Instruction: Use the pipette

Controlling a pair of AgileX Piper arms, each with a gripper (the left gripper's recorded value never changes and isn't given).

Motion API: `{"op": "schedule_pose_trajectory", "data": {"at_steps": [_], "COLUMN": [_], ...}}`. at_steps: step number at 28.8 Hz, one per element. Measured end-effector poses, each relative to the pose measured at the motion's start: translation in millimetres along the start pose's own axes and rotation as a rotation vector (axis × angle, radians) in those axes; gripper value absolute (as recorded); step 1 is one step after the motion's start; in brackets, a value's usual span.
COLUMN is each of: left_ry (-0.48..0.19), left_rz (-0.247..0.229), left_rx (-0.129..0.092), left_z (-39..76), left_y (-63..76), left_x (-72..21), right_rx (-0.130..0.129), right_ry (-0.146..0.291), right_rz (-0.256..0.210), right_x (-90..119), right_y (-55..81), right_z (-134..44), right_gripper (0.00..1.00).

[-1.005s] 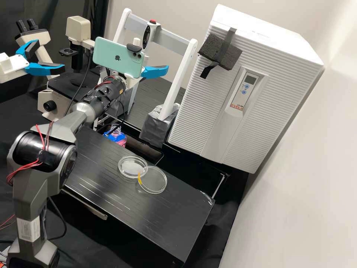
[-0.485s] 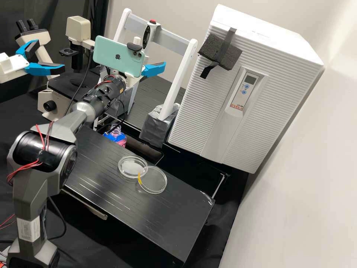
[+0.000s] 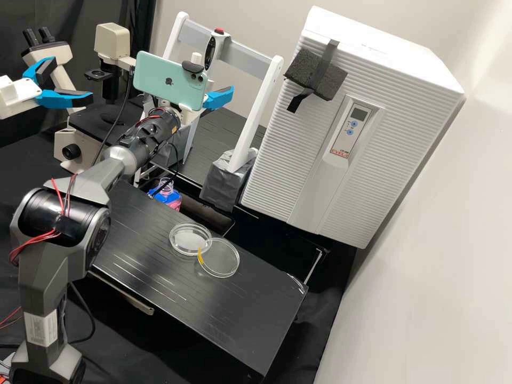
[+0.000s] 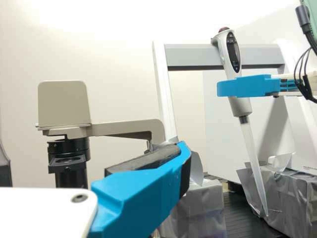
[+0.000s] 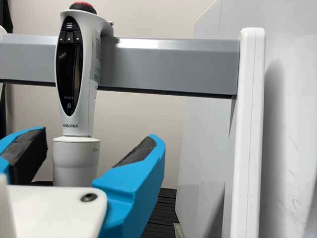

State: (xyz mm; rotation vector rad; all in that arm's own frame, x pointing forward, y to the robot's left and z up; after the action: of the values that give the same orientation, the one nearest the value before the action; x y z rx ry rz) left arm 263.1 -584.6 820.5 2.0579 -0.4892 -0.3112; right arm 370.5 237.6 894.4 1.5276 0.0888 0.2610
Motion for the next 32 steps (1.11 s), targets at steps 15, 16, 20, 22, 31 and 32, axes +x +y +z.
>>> {"op": "schedule_pose_trajectory", "data": {"at_steps": [15,16,20,22,31,32], "left_ry": [0.000,0.000,0.000,0.000,-0.001,-0.001], "left_rz": [0.000,0.000,0.000,0.002,0.003,0.003], "left_rx": [0.000,0.000,0.000,0.000,0.000,0.000], "left_z": [0.0,0.0,0.0,0.1,0.2,0.2], "left_y": [0.0,0.0,0.0,0.5,0.8,0.8], "left_x": [0.0,0.0,0.0,0.4,0.6,0.6], "right_rx": [-0.008,-0.008,-0.006,-0.006,-0.004,-0.004], "right_ry": [0.002,0.002,0.002,0.001,0.006,0.006], "right_rz": [-0.009,-0.009,-0.010,-0.014,-0.025,-0.025], "right_x": [-1.1,-1.1,-1.2,-1.2,-1.0,-1.0], "right_y": [-4.0,-4.0,-4.3,-4.6,-5.2,-5.2], "right_z": [-4.0,-4.0,-4.3,-4.2,-6.6,-6.6], "right_gripper": [0.00,0.00,0.00,0.00,0.00,0.00]}}
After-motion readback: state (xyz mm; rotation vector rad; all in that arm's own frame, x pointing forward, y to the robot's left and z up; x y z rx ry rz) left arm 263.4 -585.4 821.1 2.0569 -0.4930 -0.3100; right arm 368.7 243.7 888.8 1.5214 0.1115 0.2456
